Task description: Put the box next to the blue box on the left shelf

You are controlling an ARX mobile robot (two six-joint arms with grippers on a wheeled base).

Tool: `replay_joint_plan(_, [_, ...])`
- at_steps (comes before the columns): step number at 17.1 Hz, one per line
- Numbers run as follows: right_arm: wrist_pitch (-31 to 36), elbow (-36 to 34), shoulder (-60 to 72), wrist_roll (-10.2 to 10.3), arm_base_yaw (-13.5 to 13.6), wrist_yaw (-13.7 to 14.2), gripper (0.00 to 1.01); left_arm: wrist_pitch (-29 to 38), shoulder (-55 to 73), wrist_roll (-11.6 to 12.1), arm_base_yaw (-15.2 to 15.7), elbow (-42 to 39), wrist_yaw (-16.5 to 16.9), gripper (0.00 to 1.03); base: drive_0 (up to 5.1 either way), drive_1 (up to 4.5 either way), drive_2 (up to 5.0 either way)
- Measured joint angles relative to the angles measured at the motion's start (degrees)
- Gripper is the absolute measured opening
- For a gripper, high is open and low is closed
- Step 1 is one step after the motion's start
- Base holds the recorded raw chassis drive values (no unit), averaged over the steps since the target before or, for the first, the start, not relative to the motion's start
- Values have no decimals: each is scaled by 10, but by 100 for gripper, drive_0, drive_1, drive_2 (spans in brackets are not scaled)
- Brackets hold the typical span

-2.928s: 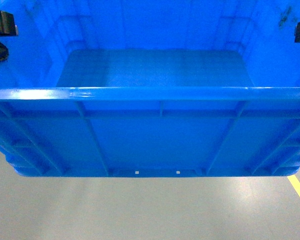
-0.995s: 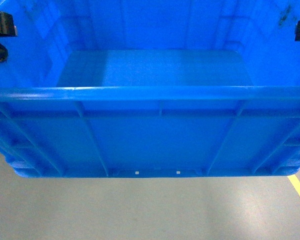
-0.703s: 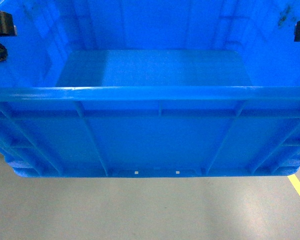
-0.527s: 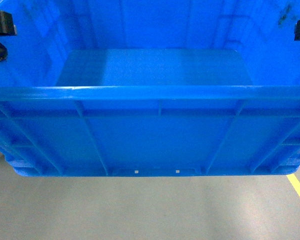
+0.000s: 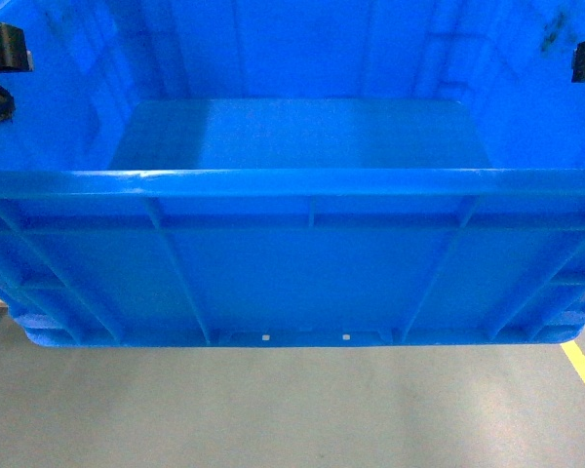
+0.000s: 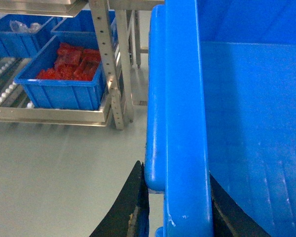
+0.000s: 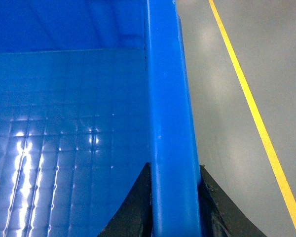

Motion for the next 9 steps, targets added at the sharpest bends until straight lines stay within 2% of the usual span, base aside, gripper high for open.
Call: replay_joint_plan(9, [1,0,-2,0,0,1,18,2,0,0,0,0,1,18,-473,260,260])
